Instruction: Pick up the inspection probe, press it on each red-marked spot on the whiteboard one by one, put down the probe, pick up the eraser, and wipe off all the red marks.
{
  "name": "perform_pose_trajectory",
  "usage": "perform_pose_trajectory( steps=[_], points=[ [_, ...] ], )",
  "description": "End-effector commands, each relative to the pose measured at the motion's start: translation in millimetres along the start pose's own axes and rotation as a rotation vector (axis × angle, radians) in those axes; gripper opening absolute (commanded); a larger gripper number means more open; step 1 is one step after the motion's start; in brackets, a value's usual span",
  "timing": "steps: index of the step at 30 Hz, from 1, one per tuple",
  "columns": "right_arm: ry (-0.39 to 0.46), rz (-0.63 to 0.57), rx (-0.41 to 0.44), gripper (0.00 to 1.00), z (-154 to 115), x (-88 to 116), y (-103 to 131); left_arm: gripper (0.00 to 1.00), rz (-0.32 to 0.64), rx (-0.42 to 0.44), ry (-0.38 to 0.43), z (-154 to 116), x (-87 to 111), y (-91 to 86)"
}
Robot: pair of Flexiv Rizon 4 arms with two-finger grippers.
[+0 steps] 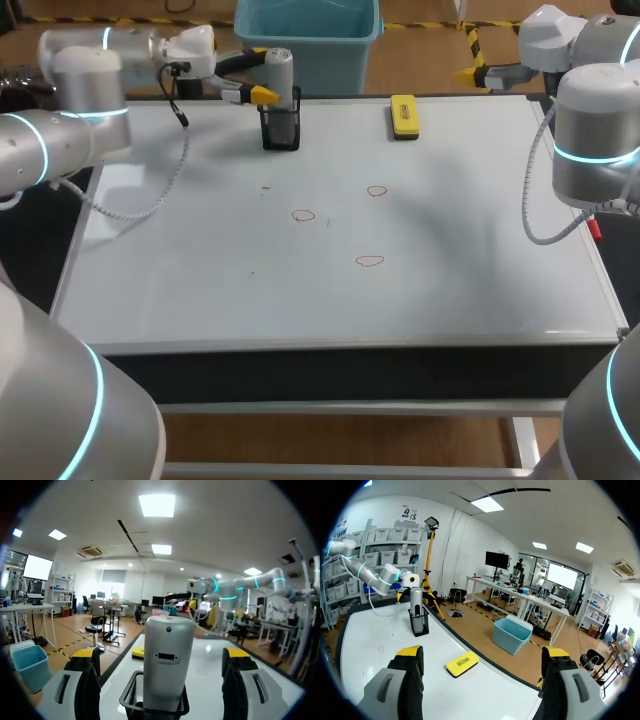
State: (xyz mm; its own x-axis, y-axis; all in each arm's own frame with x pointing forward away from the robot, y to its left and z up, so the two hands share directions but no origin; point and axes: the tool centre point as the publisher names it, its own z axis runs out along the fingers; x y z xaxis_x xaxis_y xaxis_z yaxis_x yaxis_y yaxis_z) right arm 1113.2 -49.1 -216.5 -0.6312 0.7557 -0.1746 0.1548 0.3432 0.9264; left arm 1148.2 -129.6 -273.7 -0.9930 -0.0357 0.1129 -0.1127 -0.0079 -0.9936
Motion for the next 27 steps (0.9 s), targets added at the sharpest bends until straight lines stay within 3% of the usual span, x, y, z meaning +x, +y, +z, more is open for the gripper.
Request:
perform_pose_trajectory(
  steps=[1, 27],
  points=[
    [0.001, 0.0, 0.001, 1.0, 0, 0, 0, 1.0, 0.002, 0.007, 0.088, 7, -7.7, 0.9],
    [0.001, 0.0, 0.001, 1.0, 0, 0, 0, 1.0, -0.01, 0.001, 0.058, 30, -5.1, 6.7]
  ],
)
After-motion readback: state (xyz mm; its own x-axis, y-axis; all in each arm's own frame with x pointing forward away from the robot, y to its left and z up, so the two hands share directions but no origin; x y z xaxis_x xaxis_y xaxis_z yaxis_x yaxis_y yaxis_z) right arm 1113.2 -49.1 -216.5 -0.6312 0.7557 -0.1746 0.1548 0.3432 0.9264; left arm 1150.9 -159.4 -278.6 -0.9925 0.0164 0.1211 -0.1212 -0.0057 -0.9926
